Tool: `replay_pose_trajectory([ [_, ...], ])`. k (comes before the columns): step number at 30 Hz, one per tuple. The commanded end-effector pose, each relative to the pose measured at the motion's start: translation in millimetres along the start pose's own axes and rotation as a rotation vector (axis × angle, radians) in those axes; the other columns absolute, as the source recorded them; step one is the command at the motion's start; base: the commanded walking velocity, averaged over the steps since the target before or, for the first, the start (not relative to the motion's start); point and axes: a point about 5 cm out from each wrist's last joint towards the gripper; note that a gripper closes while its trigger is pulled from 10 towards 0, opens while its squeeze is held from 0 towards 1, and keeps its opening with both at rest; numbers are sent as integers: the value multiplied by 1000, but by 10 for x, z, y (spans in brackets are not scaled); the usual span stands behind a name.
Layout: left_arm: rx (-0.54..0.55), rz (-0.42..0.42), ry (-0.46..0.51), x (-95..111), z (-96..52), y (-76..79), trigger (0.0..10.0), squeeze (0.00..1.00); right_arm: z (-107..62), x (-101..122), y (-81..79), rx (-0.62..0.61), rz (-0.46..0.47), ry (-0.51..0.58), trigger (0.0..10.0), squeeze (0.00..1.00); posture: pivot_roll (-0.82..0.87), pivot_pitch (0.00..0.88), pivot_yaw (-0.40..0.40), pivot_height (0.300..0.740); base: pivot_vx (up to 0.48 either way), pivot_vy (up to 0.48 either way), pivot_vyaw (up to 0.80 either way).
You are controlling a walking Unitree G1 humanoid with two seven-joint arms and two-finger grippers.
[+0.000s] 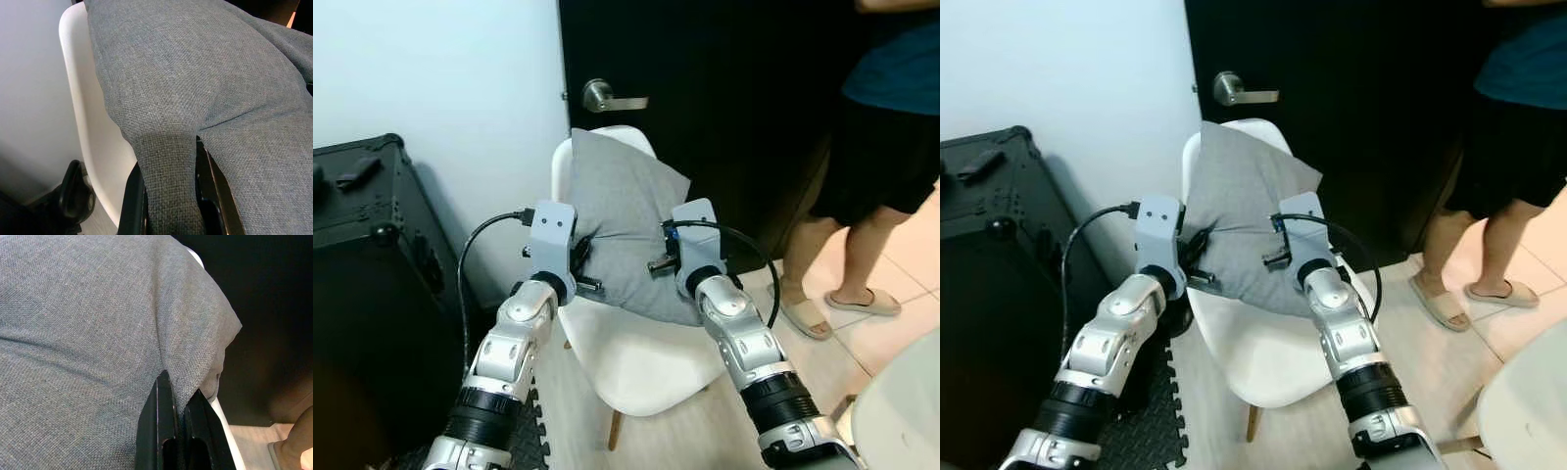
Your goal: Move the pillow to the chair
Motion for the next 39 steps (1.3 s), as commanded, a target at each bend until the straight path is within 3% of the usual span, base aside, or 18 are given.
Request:
replay_pose_trajectory([
  [1, 185, 17, 17, 2, -57, -350, 10000, 0, -43, -97, 231, -94, -43, -49, 10000, 0, 21, 53, 0, 740, 0, 0, 719],
  [5, 185, 17, 16, 1, -54, -348, 10000, 0, -40, -103, 220, -85, -65, -52, 10000, 0, 22, 51, 0, 740, 0, 0, 780],
  [6, 185, 17, 15, -2, -52, -348, 10000, 0, -42, -111, 221, -90, -23, -50, 10000, 0, 21, 51, 0, 740, 0, 0, 0],
  [17, 207, 24, -5, -31, -52, -376, 10000, 0, -44, -128, 223, -87, -11, -58, 10000, 0, 23, 44, 0, 740, 0, 0, 0],
  [39, 221, 28, -8, -37, -55, -388, 10000, 0, -44, -123, 218, -85, -9, -57, 10000, 0, 20, 51, -2, 740, 0, -365, 0],
])
Point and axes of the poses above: a point about 5 cm out from each wrist's last joint towards the gripper, its own z axis pointing out of the wrist towards the gripper, its own x axis along the axis of the wrist's last joint, y = z × x
